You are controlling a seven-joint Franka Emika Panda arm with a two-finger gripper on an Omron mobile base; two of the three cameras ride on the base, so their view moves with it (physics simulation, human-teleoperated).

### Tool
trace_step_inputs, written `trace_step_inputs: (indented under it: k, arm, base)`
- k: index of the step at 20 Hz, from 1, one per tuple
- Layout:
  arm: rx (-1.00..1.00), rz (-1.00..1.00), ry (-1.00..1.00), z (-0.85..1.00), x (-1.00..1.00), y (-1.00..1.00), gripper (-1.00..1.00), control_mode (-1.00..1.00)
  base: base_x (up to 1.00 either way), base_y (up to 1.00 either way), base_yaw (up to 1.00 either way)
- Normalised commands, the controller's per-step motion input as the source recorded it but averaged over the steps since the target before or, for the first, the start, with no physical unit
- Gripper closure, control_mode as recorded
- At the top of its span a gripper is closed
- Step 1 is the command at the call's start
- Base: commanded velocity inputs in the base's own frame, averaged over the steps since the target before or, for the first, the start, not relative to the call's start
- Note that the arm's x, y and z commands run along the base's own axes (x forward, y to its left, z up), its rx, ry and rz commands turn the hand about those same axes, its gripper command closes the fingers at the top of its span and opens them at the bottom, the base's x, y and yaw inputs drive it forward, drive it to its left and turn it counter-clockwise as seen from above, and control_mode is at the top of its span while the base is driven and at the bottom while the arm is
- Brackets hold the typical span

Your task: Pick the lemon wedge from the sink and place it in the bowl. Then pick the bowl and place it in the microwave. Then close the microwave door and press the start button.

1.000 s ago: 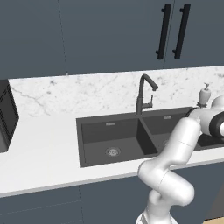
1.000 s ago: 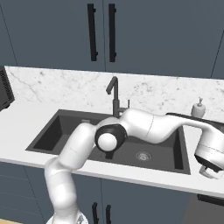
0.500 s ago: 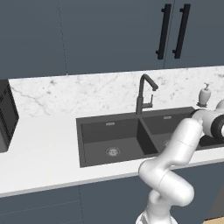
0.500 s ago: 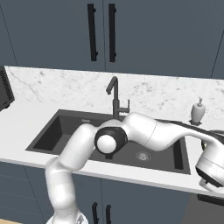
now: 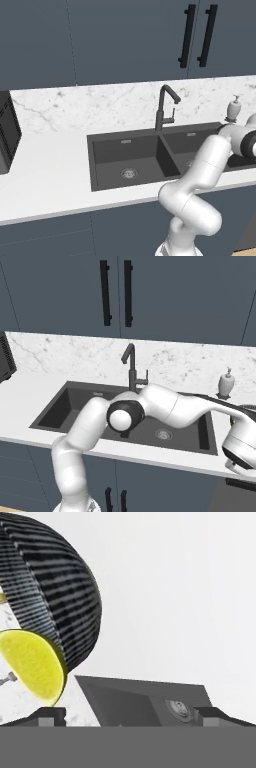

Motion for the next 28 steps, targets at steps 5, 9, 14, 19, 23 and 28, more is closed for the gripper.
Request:
trace_step_inputs:
  k: [5, 9, 14, 19, 23, 28]
  arm:
    - [0.00, 0.00, 0.00, 0.00, 0.11, 0.08, -1.00, -1.00]
    - [0.00, 0.00, 0.00, 0.00, 0.21, 0.01, -1.00, -1.00]
    - [0.00, 0.00, 0.00, 0.02, 0.24, 0.00, -1.00, -1.00]
    - [0.00, 0.00, 0.04, 0.00, 0.45, 0.00, -1.00, -1.00]
    - [0.00, 0.00, 0.03, 0.00, 0.41, -0.04, -1.00, -1.00]
    - [0.00, 0.00, 0.04, 0.00, 0.16, -0.29, -1.00, -1.00]
  base:
    - [0.00, 0.00, 0.00]
    - [0.00, 0.00, 0.00]
    - [0.00, 0.00, 0.00]
    - [0.00, 0.00, 0.00]
    - [0.00, 0.00, 0.00]
    - [0.00, 0.00, 0.00]
